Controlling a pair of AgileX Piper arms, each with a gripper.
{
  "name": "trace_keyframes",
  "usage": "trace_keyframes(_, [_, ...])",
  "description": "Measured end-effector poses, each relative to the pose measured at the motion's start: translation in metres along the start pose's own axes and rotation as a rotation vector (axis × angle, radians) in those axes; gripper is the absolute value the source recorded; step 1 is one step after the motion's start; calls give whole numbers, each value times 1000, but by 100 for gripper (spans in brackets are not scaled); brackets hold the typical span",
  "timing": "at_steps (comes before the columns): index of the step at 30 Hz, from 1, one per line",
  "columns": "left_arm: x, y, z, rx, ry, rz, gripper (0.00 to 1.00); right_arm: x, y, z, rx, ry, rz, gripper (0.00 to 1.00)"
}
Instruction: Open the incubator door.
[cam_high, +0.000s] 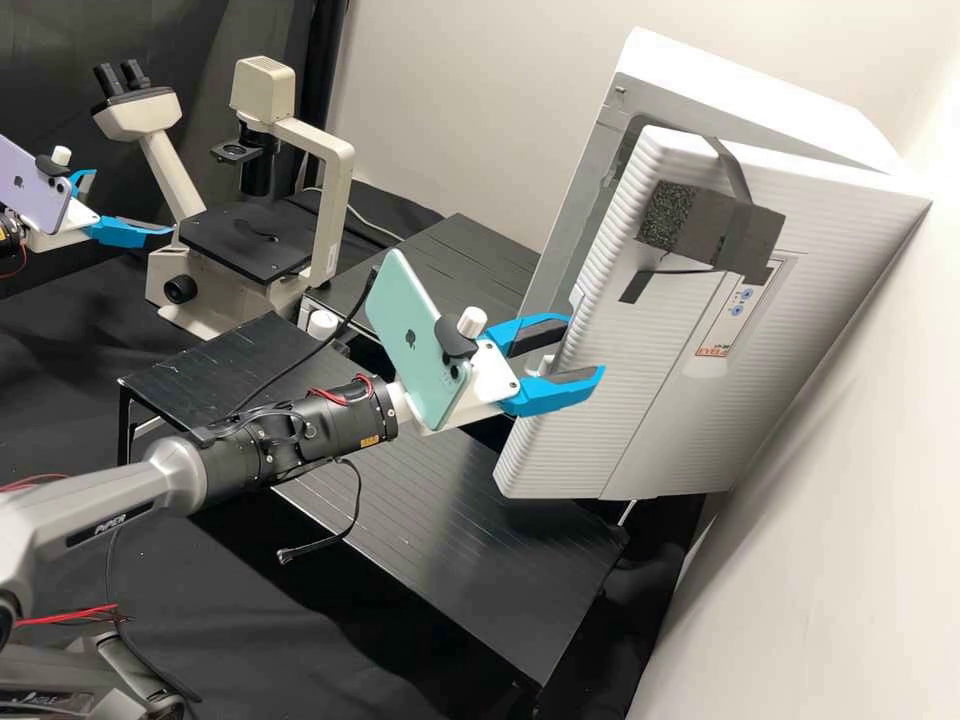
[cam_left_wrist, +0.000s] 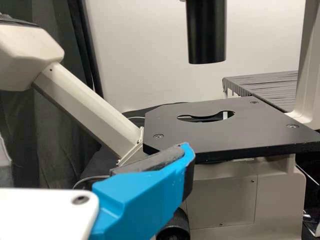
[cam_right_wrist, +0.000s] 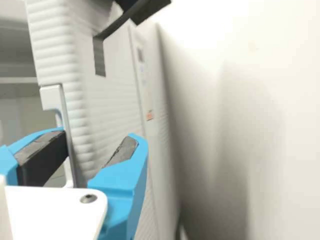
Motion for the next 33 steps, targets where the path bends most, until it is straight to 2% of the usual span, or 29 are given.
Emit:
trace_keyframes(4, [0, 0, 0, 0, 0, 0, 100, -4, 6, 1, -56, -56, 103, 100])
trace_keyframes(6, [0, 0, 0, 0, 0, 0, 100, -7, 9, 1, -72, -88, 168, 100])
trace_keyframes(9, [0, 0, 0, 0, 0, 0, 100, -15, 14, -3, -77, -112, 254, 100])
trace_keyframes(11, [0, 0, 0, 0, 0, 0, 100, -22, 19, -7, -86, -101, 295, 100])
trace_keyframes(13, [0, 0, 0, 0, 0, 0, 100, -31, 25, -11, -80, -73, 309, 100])
trace_keyframes(19, [0, 0, 0, 0, 0, 0, 100, -46, 28, -22, -57, 36, 289, 100])
trace_keyframes(26, [0, 0, 0, 0, 0, 0, 100, -62, 12, -44, -93, 278, 202, 100])
trace_keyframes(28, [0, 0, 0, 0, 0, 0, 100, -66, 2, -50, -84, 358, 159, 100])
trace_keyframes(31, [0, 0, 0, 0, 0, 0, 100, -69, -10, -55, -53, 423, 111, 100])
trace_keyframes(33, [0, 0, 0, 0, 0, 0, 100, -71, -19, -55, -13, 467, 68, 100])
